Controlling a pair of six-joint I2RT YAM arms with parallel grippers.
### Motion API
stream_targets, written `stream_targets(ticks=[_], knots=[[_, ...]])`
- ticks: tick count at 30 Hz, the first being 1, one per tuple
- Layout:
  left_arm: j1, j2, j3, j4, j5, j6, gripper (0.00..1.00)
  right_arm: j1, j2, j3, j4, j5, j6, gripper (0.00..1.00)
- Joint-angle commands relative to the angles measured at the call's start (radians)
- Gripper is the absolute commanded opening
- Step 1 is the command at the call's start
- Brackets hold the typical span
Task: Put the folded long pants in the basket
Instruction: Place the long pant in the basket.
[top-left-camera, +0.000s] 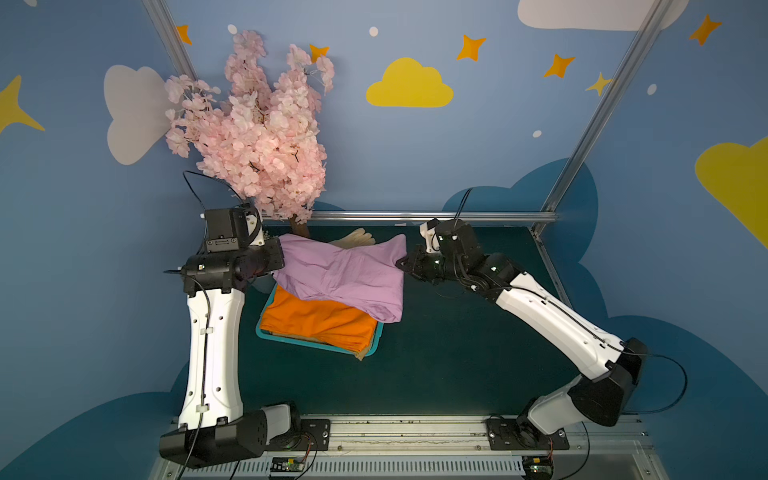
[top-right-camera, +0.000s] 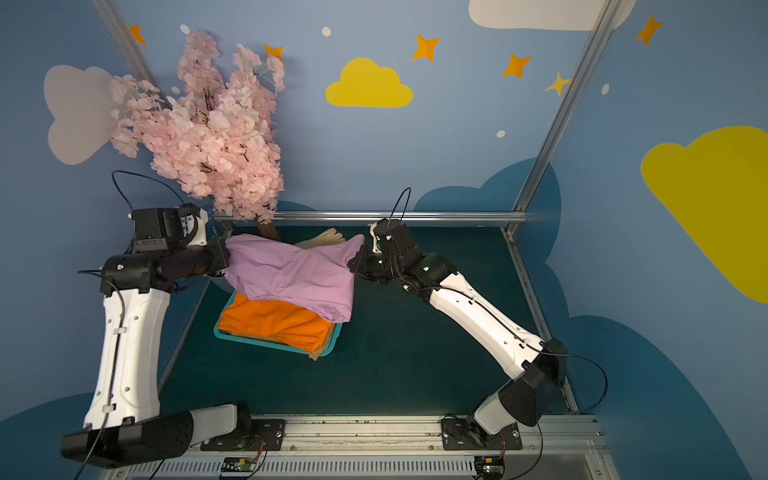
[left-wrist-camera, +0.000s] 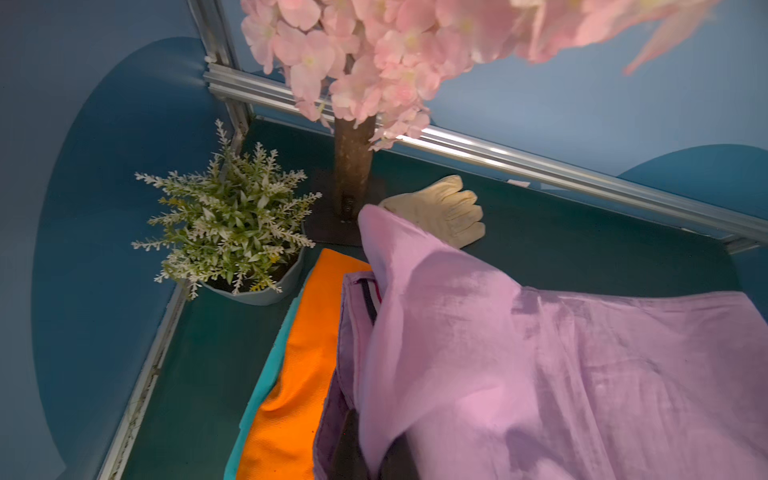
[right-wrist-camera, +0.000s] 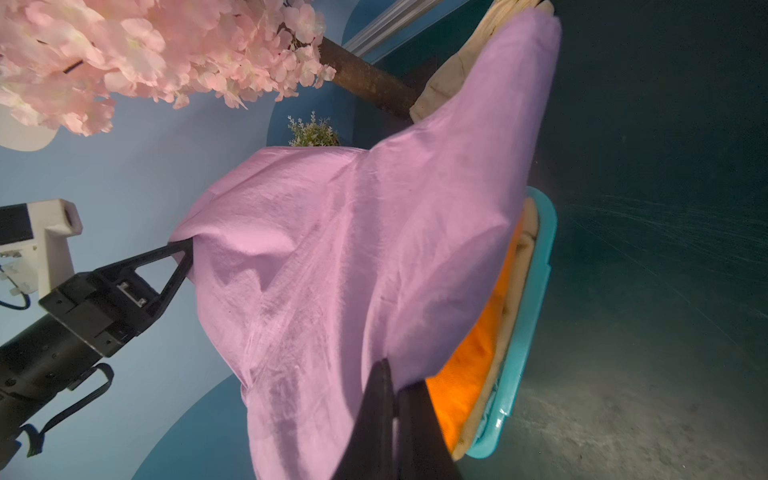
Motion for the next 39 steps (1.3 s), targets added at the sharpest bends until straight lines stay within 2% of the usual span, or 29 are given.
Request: stream_targets(ticks=[1,7,13,15,17,21,24,26,28,31,35,39], knots=[[0.032,0.054,0.030,0.063,-0.126,0.046,0.02,0.024,0.049,0.060,0.036,0.021,-0.001,0.00],[0.104,0.047,-0.094,0.183,-0.128,0.028,0.02,0.084,0.126,0.042,0.092,0.022,0.012,0.00],[0.134,-0.065,-0.286,0.228,-0.123,0.009,0.02,0.109,0.150,-0.018,0.145,0.011,0.034,0.00],[0.145,-0.105,-0.332,0.266,-0.083,0.004,0.02,0.102,0.168,0.004,0.138,-0.001,0.028,0.00],[0.153,-0.092,-0.294,0.251,-0.034,-0.008,0.02,0.087,0.183,0.041,0.117,-0.004,0.020,0.00],[0.157,0.053,-0.070,0.129,0.073,-0.013,0.03,0.049,0.189,0.099,0.105,-0.012,0.025,0.00],[0.157,0.119,0.052,0.087,0.074,-0.003,0.02,0.046,0.179,0.126,0.103,-0.003,0.020,0.00],[0.157,0.116,0.050,0.096,0.051,0.005,0.02,0.058,0.171,0.107,0.114,0.002,0.022,0.00],[0.158,0.082,-0.040,0.125,0.041,0.013,0.02,0.071,0.171,0.055,0.141,0.001,0.040,0.00],[0.159,0.002,-0.277,0.215,0.029,0.017,0.02,0.094,0.184,-0.043,0.208,-0.024,0.079,0.00],[0.159,-0.099,-0.522,0.314,-0.067,0.018,0.02,0.133,0.213,-0.119,0.235,-0.040,0.097,0.00],[0.159,-0.093,-0.518,0.293,-0.166,0.032,0.02,0.146,0.234,-0.124,0.218,-0.072,0.115,0.00]])
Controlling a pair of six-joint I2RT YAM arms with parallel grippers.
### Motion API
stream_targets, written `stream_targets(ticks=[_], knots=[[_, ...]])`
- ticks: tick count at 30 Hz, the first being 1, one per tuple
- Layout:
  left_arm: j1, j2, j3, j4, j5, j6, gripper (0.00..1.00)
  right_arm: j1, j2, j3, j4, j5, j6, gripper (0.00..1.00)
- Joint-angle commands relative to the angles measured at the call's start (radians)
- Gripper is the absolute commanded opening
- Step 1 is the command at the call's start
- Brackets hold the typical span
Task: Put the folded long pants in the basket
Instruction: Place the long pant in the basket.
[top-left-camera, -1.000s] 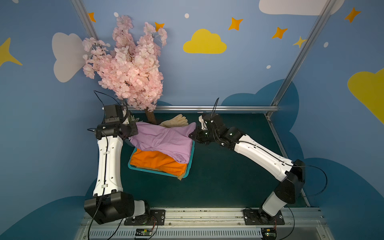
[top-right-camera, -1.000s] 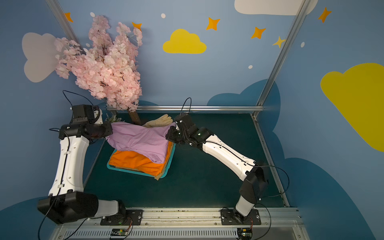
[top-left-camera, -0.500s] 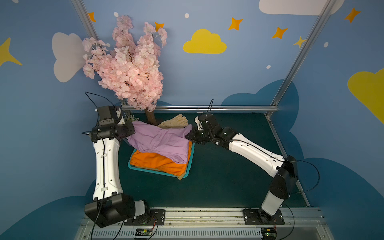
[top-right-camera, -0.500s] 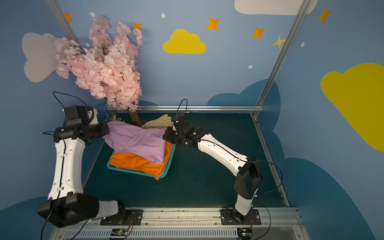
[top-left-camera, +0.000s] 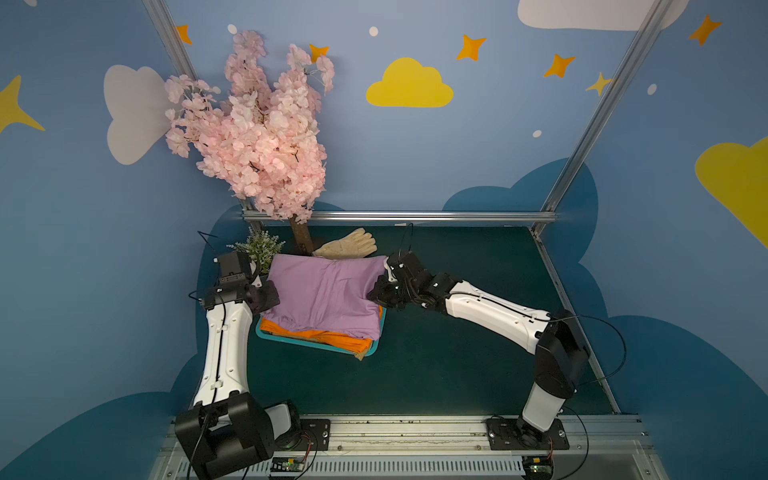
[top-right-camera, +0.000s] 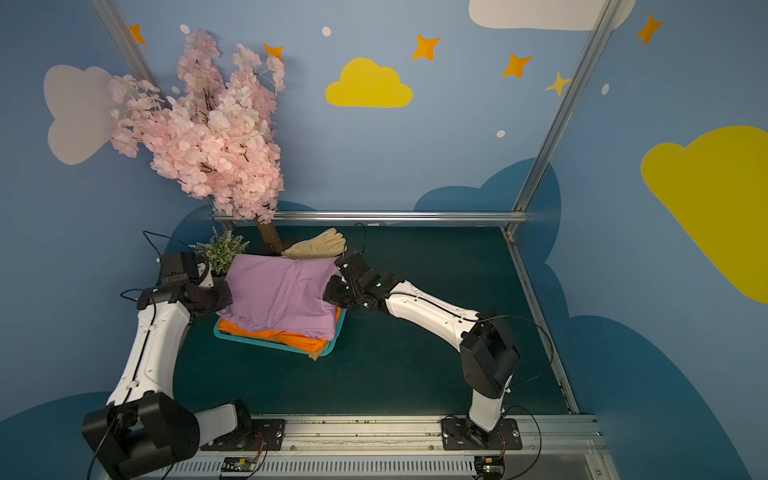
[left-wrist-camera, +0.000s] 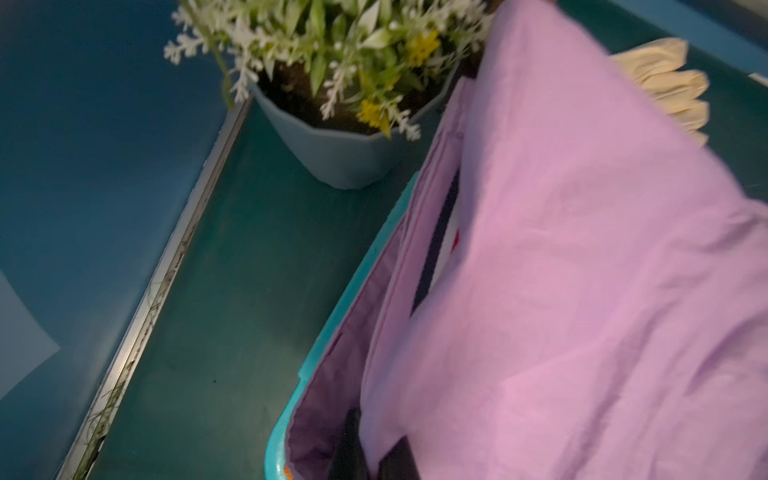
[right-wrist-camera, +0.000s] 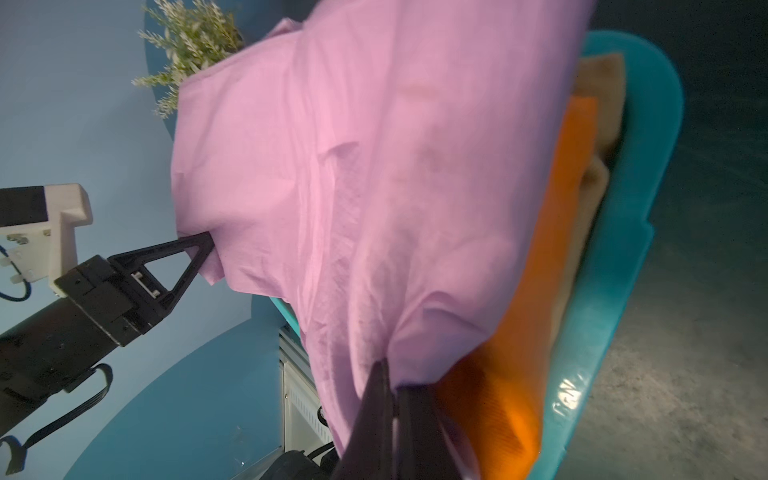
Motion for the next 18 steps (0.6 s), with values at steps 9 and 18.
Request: stream_targets(ticks=[9,18], knots=[[0.008,0.029,0.125,0.017,-0.149,0.041,0.02,0.008,-0.076,0.036,-0.009,-0.094,0.080,0.00],[0.009,0.031,0.067,0.061,-0.176,0.066,0.02,0.013,-0.168,-0.146,0.077,-0.175,0.220,0.00]])
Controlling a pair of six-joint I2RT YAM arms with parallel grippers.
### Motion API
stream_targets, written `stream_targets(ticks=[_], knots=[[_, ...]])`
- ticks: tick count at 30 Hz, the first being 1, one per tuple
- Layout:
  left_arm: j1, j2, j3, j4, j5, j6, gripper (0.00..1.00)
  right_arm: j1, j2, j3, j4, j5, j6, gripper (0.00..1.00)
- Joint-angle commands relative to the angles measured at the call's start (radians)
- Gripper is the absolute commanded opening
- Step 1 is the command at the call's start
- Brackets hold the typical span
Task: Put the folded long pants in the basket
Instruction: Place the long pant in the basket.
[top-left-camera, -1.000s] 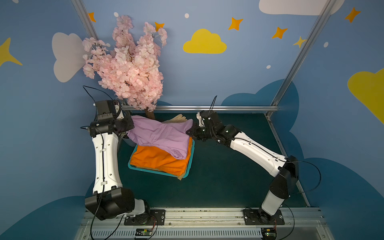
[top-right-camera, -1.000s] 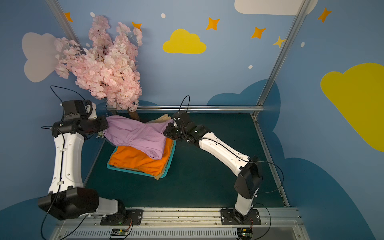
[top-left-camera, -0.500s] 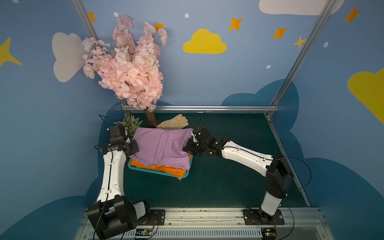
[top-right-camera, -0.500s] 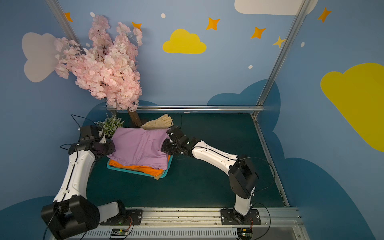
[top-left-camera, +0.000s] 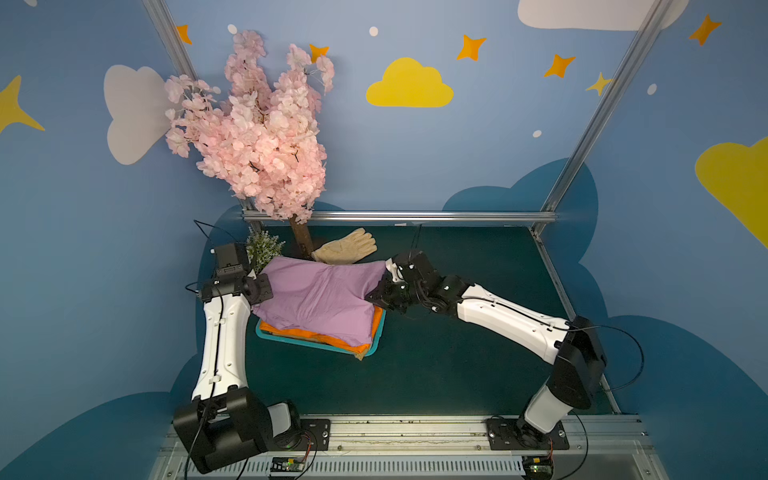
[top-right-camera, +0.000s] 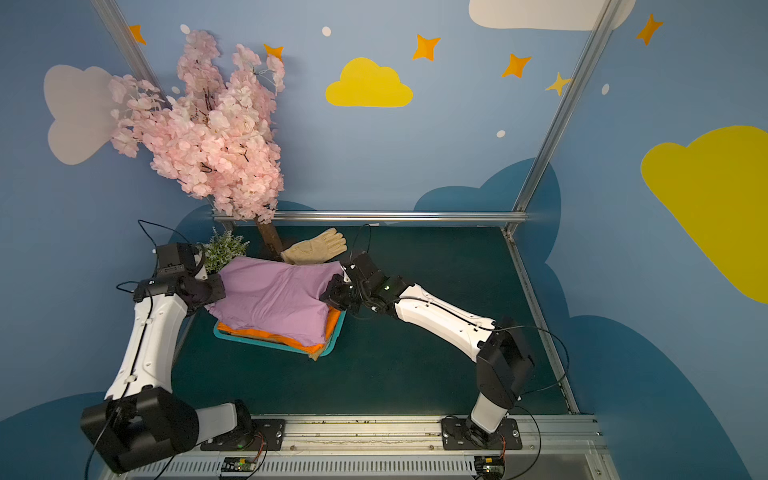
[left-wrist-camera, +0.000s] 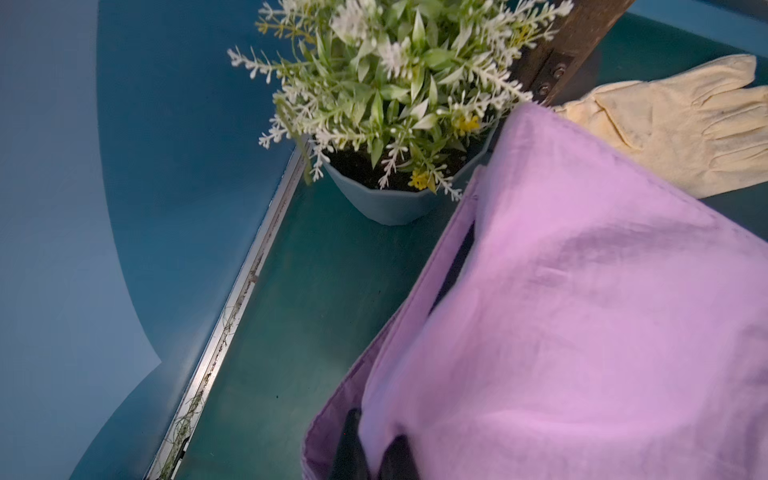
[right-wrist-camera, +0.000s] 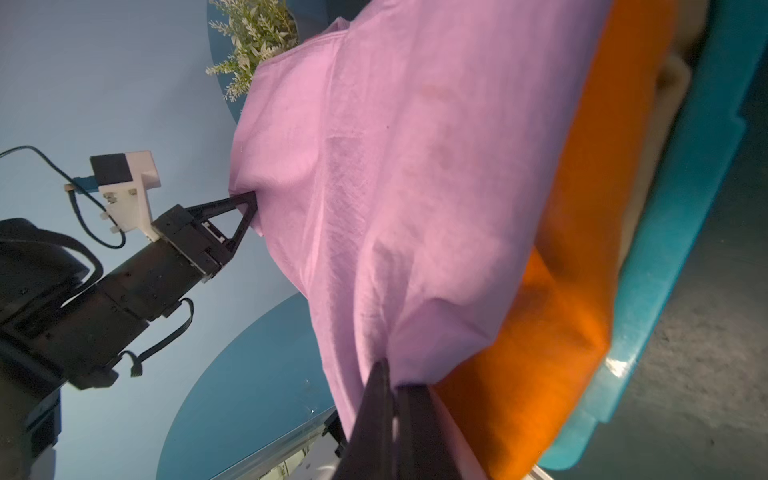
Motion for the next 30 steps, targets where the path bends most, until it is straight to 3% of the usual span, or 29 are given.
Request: stream_targets(ticks=[1,7,17,20,25,30], knots=[[0.012,-0.003,-0.013,0.069,-0.057,0.008,0.02,0.007,-0.044,-0.071,0.029,-0.066,0.068,0.00],[0.011,0.073,0.057,0.018,-0.019,-0.006,0.02,-0.023,-0.023,-0.002,-0.057,-0.021,-0.024,0.00],[0.012,0.010,-0.066,0.098,-0.031,-0.024,0.02,-0.009,0.028,-0.076,-0.038,-0.034,-0.048,0.00],[0.012,0.011,-0.050,0.082,-0.018,-0.027,0.02,-0.009,0.017,-0.075,-0.058,-0.028,-0.100,0.11],[0.009,0.006,-0.046,0.073,0.004,-0.036,0.08,-0.034,-0.008,-0.062,-0.072,-0.029,-0.181,0.41],[0.006,-0.028,-0.049,0.068,0.031,-0.048,0.15,-0.087,-0.109,-0.121,-0.100,0.020,-0.274,0.57]])
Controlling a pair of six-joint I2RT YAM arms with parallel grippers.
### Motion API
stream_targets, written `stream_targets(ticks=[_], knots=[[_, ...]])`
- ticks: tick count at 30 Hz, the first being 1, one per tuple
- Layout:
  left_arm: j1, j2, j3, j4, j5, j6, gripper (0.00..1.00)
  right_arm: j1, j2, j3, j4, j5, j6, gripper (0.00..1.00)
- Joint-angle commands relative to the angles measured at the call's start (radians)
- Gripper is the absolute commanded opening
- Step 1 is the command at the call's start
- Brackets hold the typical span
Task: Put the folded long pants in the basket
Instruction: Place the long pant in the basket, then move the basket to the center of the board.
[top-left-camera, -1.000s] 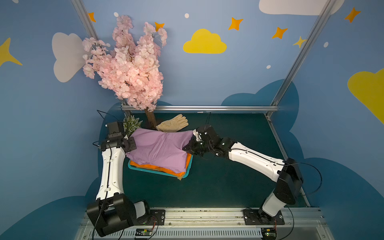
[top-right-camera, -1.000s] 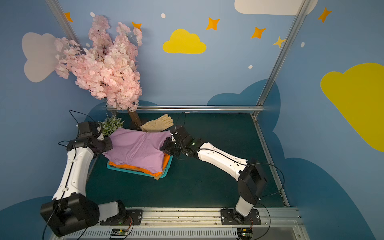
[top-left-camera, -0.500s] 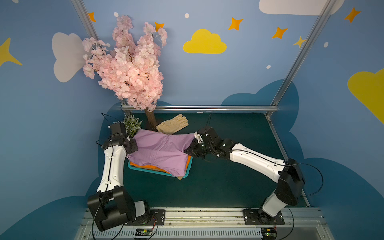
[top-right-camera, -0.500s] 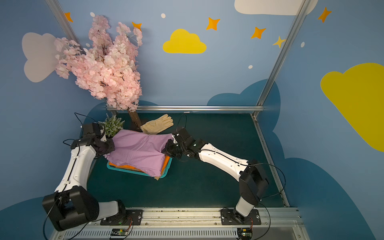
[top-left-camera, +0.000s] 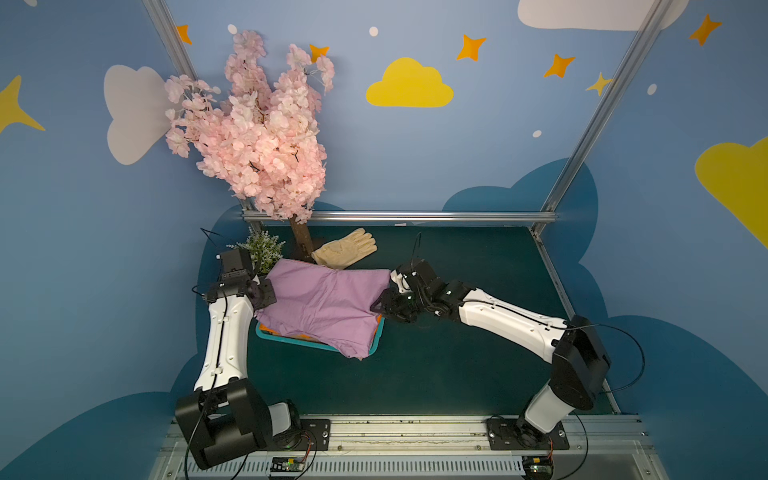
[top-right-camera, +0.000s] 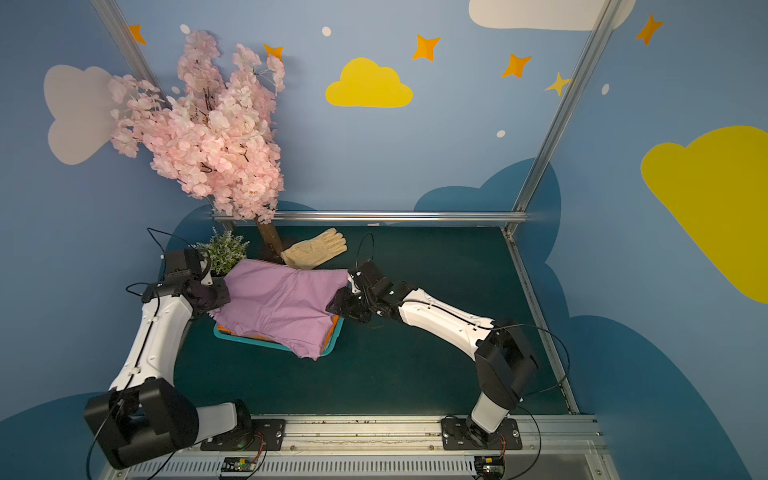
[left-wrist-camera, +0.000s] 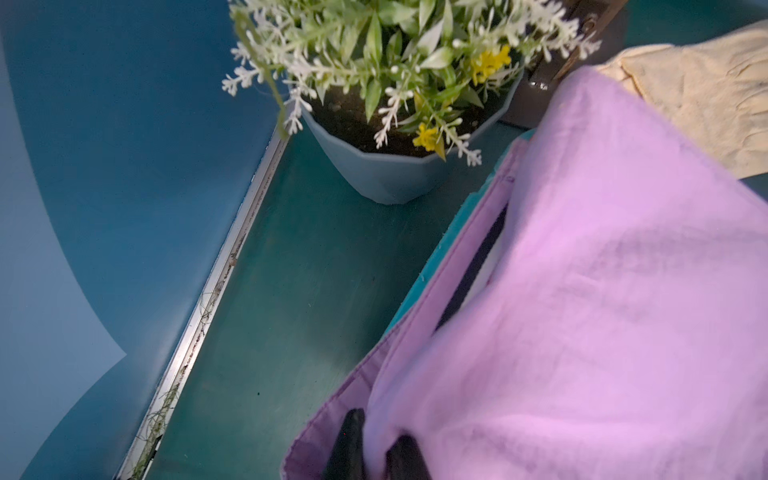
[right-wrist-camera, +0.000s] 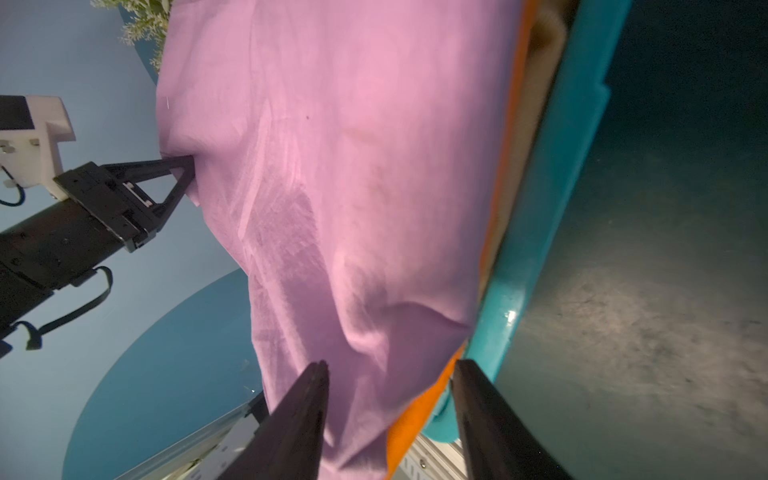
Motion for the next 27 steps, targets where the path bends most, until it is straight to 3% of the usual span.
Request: stream_targets(ticks=[1,5,7,11,18,24,27], knots=[[0.005,-0.041,0.016,0.025,0.008,-0.021,0.15,-0.042,-0.109,-0.055,-0.039,0.051,-0.062,0.57],[0.002,-0.042,0.016,0.020,0.019,-0.031,0.15,-0.110,-0.138,-0.190,0.037,0.004,-0.040,0.47],[0.001,-0.038,0.018,0.012,0.024,-0.044,0.22,-0.122,-0.118,-0.228,0.117,-0.053,-0.070,0.46],[0.002,-0.023,0.013,-0.009,0.043,-0.061,0.27,-0.097,-0.012,-0.177,0.159,-0.135,-0.118,0.49],[0.001,-0.020,0.002,-0.021,0.048,-0.066,0.30,-0.051,0.102,-0.125,0.202,-0.126,-0.129,0.49],[0.001,-0.038,0.006,-0.022,0.052,-0.075,0.31,-0.038,0.204,-0.097,0.202,-0.123,-0.131,0.30],[0.001,-0.051,0.000,-0.018,0.066,-0.077,0.31,-0.025,0.246,-0.034,0.057,-0.064,-0.180,0.22]])
